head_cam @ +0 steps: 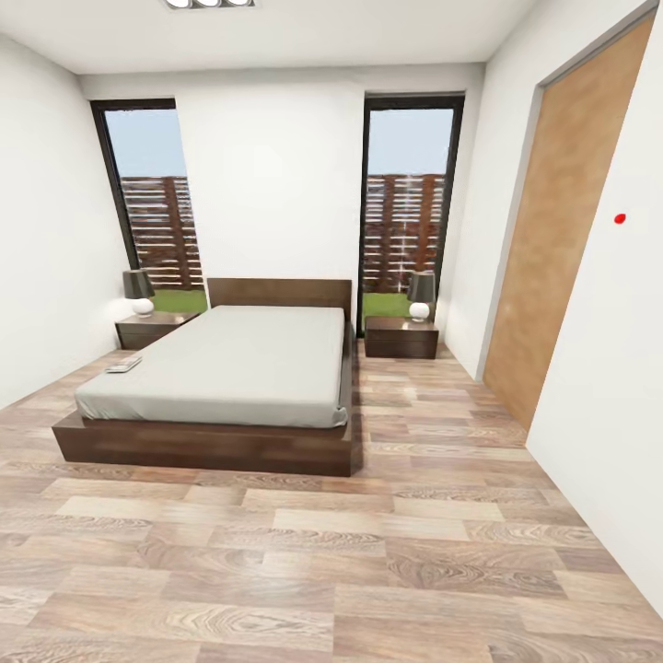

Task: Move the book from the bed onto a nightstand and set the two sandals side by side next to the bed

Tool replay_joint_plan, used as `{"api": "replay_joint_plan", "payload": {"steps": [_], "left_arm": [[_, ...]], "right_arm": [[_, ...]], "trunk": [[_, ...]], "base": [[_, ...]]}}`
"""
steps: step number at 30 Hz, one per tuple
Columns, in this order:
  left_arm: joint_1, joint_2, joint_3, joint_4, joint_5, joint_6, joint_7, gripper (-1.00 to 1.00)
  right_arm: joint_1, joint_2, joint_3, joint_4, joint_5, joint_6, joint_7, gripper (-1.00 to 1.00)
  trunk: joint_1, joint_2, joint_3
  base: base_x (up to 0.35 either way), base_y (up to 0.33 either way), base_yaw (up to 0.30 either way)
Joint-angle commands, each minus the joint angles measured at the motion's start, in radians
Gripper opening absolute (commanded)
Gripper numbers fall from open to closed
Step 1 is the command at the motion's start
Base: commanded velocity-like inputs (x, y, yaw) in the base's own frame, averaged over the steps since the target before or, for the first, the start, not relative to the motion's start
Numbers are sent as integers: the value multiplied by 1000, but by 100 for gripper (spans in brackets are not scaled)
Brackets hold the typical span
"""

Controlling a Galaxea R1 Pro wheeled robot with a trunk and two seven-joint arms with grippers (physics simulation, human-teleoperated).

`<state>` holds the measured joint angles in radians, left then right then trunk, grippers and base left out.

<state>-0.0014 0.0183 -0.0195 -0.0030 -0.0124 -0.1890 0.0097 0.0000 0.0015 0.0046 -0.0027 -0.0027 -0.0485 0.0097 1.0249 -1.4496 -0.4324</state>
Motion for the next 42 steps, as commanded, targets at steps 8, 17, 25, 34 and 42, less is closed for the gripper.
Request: {"api": "replay_joint_plan", "payload": {"steps": [8, 17, 25, 34, 42], "left_arm": [[0, 0, -2, 0, -1, -3, 1, 100], [0, 0, -2, 0, -1, -3, 1, 100], [0, 0, -2, 0, -1, -3, 1, 100], [0, 0, -2, 0, -1, -3, 1, 100], [0, 0, -2, 0, -1, -3, 1, 100]], "right_arm": [[0, 0, 1, 0, 0, -2, 1, 100], [0, 0, 0, 0, 0, -2, 1, 100], [0, 0, 0, 0, 0, -2, 1, 100], [0, 0, 0, 1, 0, -2, 1, 100], [0, 0, 0, 0, 0, -2, 1, 100]], "trunk": [[0, 0, -1], [0, 0, -1], [0, 0, -1], [0, 0, -1], [0, 0, -1]], "base": [[14, -4, 0], [62, -1, 0], [25, 0, 0], [5, 0, 0], [1, -9, 0]]}}
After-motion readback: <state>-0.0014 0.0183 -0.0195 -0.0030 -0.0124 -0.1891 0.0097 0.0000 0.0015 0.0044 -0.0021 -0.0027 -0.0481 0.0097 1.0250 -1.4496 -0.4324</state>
